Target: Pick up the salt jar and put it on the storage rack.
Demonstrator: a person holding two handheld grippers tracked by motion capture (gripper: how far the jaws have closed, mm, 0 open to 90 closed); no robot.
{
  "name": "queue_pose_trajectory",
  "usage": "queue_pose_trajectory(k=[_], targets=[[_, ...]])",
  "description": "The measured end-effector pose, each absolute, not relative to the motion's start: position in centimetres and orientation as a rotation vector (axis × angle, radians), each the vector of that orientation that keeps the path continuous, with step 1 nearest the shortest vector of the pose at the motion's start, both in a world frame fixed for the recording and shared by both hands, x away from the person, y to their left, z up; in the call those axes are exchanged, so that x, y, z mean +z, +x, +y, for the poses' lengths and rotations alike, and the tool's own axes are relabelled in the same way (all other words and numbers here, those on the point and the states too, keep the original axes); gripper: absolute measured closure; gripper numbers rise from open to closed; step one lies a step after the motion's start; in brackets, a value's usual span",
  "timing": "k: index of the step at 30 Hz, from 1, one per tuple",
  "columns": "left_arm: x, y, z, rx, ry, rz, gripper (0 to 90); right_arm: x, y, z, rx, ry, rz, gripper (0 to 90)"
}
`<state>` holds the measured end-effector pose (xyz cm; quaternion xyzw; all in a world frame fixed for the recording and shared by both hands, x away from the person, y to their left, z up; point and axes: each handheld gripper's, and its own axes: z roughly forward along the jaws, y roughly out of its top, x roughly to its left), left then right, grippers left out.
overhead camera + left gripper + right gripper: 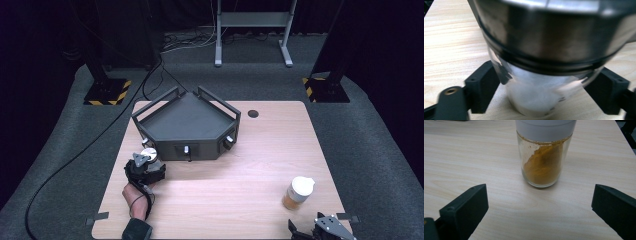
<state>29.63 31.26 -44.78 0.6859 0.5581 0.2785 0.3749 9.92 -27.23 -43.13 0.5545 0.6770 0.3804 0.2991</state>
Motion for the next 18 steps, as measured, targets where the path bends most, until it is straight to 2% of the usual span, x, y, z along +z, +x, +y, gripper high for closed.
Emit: queue_pose_trajectory(k=[4, 18], targets=[[-44.90, 29.59, 31.39, 0.718, 1.756, 1.422, 30.0, -43.14, 9.91, -27.25, 1.008, 1.472, 1.798, 0.0], [-44.61, 29.53, 31.20, 0.737, 1.780, 1.414, 31.7, -42.98, 9.85, -27.16, 0.996, 1.467, 1.800, 0.0]])
